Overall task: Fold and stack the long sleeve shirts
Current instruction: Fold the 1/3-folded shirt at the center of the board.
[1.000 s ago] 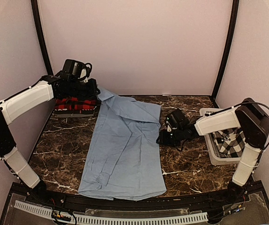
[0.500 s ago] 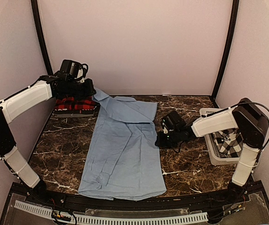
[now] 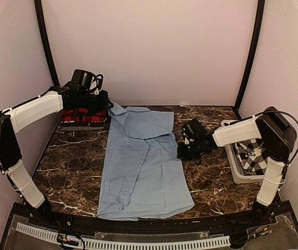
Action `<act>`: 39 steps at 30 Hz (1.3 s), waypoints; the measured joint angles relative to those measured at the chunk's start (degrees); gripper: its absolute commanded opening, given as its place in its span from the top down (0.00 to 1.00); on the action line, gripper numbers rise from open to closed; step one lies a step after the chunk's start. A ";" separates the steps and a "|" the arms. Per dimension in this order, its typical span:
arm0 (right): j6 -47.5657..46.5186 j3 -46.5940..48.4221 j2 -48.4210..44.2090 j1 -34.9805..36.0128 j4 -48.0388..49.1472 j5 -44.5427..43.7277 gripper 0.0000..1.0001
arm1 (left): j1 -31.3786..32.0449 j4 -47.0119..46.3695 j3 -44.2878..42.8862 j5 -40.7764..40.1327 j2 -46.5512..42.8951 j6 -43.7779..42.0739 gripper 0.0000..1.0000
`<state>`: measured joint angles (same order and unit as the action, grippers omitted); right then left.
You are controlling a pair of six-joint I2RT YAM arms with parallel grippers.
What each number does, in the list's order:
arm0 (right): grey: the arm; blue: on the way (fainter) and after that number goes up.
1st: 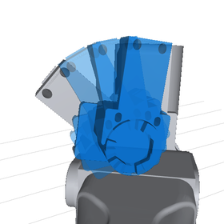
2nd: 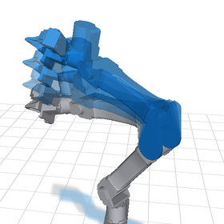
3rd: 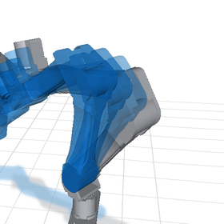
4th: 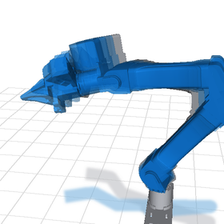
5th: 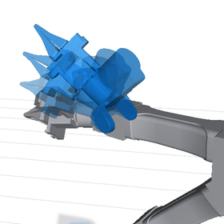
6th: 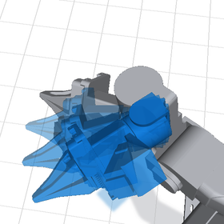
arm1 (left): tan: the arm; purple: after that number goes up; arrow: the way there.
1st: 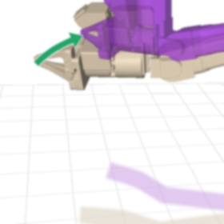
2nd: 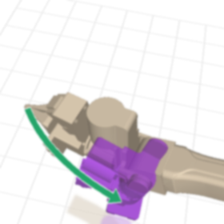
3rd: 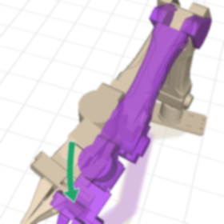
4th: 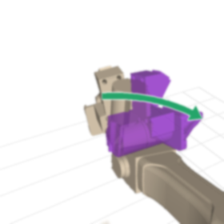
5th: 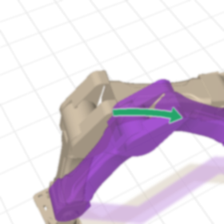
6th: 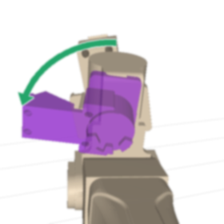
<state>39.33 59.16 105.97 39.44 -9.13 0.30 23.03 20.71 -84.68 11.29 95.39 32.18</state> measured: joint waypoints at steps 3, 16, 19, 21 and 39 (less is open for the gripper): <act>-1.36 0.31 0.02 -3.89 -0.59 -0.35 1.00 | 0.00 -1.81 0.02 2.10 1.97 0.24 1.00; -6.43 1.77 -2.78 -7.43 -6.32 -0.48 0.63 | 0.39 -5.44 -0.35 6.56 8.96 2.19 1.00; -6.25 -1.66 -8.02 -6.47 -8.46 -1.05 0.63 | 0.39 -5.70 -0.68 6.82 8.94 2.19 1.00; -5.70 -4.35 -12.00 -4.85 -10.27 -1.97 0.63 | 0.39 -5.70 -0.68 6.88 8.94 2.19 1.00; 10.51 -25.00 -39.41 6.69 -27.04 -5.25 0.65 | 0.66 -5.68 -0.68 7.85 8.39 2.19 1.00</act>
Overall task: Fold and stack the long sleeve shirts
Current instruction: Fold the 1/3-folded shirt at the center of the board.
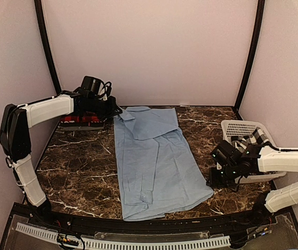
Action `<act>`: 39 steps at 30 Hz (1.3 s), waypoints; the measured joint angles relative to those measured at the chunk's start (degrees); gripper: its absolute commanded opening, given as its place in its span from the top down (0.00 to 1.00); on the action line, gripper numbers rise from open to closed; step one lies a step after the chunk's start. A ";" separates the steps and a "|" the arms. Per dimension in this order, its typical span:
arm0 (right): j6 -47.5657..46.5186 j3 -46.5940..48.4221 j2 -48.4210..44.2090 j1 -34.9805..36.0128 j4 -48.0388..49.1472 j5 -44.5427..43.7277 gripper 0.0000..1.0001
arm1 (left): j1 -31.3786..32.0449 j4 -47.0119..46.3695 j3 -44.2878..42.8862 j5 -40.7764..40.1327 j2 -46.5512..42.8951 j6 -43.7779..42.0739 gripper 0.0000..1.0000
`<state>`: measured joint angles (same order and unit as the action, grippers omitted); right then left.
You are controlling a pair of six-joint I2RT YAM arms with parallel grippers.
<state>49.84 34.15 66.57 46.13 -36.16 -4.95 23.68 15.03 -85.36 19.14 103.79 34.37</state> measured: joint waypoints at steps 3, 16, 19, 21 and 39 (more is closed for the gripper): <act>1.51 -1.88 -0.11 0.24 -0.35 0.04 0.67 | 0.02 0.02 0.00 0.02 -0.31 0.00 1.00; 4.83 -4.44 -0.11 1.79 2.08 1.75 0.91 | 0.11 0.04 0.00 -0.02 -0.76 0.22 1.00; 5.18 -4.44 -0.66 1.95 2.21 2.12 1.00 | 0.11 0.04 -0.02 -0.02 -0.79 0.22 1.00; 5.40 -4.44 -1.11 2.23 2.25 2.14 1.00 | 0.11 0.11 -0.20 -0.04 -0.79 0.22 1.00; 2.45 11.08 11.23 19.96 1.64 1.29 1.00 | -1.44 7.23 -4.50 -10.67 -9.60 -3.19 1.00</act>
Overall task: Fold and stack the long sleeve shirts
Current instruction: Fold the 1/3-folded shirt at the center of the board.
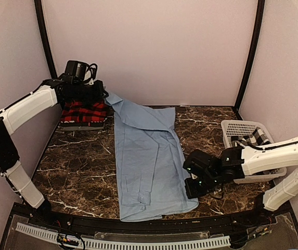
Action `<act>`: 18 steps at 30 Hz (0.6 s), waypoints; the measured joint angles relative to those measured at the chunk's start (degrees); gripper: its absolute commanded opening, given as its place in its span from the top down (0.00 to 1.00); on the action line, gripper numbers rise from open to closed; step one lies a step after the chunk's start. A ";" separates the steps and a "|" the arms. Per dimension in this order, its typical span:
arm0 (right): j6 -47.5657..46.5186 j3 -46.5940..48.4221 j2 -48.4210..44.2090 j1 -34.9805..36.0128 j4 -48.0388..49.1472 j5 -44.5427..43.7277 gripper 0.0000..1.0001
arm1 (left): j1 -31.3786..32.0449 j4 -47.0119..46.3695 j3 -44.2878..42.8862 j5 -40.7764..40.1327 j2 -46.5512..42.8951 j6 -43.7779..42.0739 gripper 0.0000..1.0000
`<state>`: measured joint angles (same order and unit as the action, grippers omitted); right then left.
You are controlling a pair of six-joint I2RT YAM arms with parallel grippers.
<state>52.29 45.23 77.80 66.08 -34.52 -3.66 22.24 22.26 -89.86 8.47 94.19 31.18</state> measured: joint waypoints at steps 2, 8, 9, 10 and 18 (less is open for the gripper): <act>-0.37 1.01 2.01 0.98 0.37 0.39 1.00 | -0.74 1.27 0.11 -1.75 -1.25 -0.55 1.00; -1.20 2.25 5.35 1.81 2.01 2.36 1.00 | -2.69 2.91 1.16 -5.25 -4.17 -1.51 1.00; -1.29 2.62 5.51 1.81 1.99 2.56 1.00 | -2.93 3.13 1.16 -5.46 -4.28 -1.62 1.00; -1.46 3.06 5.64 1.81 2.12 2.86 1.00 | -3.17 3.28 1.16 -5.81 -4.33 -1.73 1.00; -2.91 6.91 6.64 1.84 4.70 6.62 1.00 | -4.31 4.72 0.59 -6.62 -4.33 -2.89 1.00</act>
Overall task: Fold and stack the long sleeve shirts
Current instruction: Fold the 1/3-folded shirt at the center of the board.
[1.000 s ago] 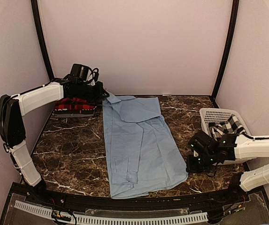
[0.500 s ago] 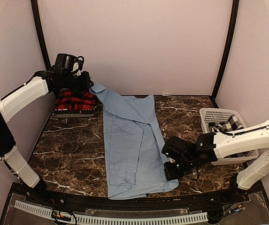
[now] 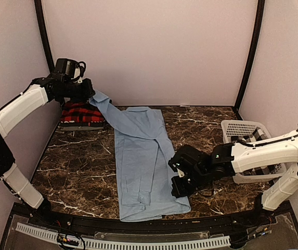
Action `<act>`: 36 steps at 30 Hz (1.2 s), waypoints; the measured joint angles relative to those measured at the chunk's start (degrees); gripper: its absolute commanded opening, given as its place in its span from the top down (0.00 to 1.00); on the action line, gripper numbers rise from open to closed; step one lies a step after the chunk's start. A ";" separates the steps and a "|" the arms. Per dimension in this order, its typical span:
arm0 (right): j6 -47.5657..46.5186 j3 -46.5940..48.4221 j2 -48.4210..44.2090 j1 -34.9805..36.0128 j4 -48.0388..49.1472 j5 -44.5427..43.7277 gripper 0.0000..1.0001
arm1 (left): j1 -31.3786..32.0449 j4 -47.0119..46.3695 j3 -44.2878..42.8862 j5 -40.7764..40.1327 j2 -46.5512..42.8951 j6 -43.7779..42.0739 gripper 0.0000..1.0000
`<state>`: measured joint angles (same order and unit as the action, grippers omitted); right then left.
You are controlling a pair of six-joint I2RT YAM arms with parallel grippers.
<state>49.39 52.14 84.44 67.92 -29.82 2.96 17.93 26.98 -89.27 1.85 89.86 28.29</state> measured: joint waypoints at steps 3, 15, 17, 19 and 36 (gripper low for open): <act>-0.87 1.42 1.53 0.00 0.46 0.94 1.00 | -0.33 0.59 -1.97 -0.09 0.02 -0.55 1.00; -2.19 2.62 5.79 0.00 4.42 3.78 1.00 | -0.52 -0.31 -5.31 -0.52 -2.05 -2.29 1.00; -2.34 2.91 6.60 0.00 5.27 4.26 1.00 | -0.52 -0.20 -5.33 -0.59 -2.03 -2.40 1.00; -2.40 2.97 7.08 0.02 6.01 4.85 1.00 | -0.52 -0.22 -5.33 -0.63 -2.03 -2.43 1.00; -3.32 3.02 7.52 0.72 7.13 6.54 1.00 | -0.52 0.15 -8.59 0.28 -1.20 -2.64 1.00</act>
<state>46.06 55.16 91.96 68.64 -22.70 9.50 17.41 27.14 -97.86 2.13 88.66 25.65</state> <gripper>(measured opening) 0.003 0.010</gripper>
